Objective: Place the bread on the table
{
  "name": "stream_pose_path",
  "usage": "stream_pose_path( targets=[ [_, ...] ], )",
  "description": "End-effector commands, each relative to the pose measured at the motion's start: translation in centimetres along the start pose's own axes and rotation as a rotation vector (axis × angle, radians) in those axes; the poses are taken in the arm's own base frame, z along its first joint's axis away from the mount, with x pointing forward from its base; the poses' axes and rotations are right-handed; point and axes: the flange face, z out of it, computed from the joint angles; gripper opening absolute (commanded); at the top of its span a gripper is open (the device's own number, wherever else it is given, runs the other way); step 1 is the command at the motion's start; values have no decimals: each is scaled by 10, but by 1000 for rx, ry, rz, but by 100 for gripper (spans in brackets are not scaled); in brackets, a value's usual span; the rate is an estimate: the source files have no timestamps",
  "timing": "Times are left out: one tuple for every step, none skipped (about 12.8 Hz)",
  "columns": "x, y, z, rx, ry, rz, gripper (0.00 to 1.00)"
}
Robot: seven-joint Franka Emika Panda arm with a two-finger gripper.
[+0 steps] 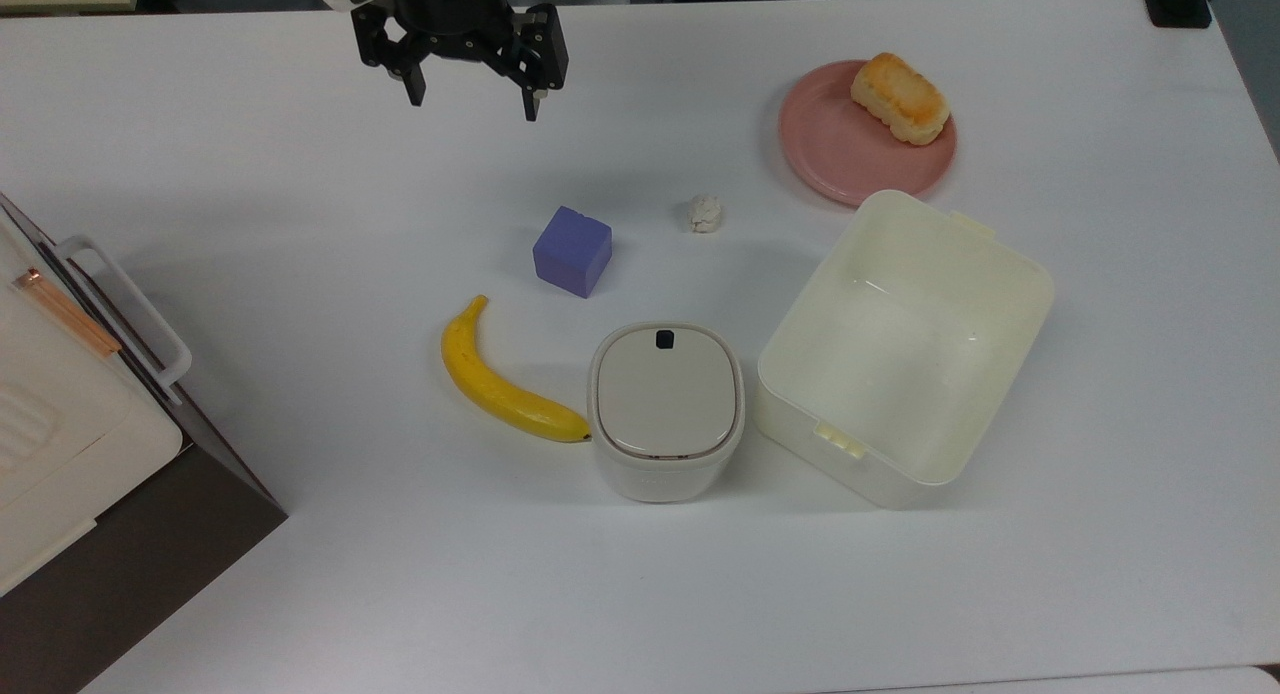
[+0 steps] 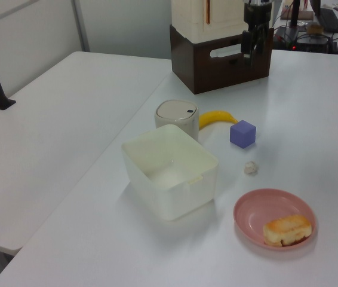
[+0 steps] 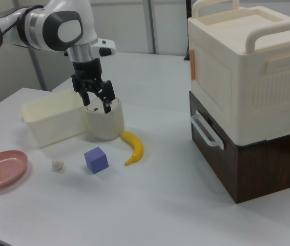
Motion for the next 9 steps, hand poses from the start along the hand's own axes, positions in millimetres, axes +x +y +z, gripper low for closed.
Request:
stream_pose_path(
  targets=[
    [-3, -3, -2, 13, -26, -15, 100],
    [-4, -10, 0, 12, -29, -27, 100],
    [-5, -16, 1, 13, -32, -39, 100],
    [-6, -26, 3, 13, -38, -71, 100],
    [-12, -49, 4, 11, -59, -133, 100],
    [-20, -73, 7, 9, -90, -195, 100],
    [-30, -105, 8, 6, -108, -260, 100],
    [-39, -142, 14, 7, -115, -322, 100],
    [-44, -165, 22, 15, -131, -351, 100]
  ],
)
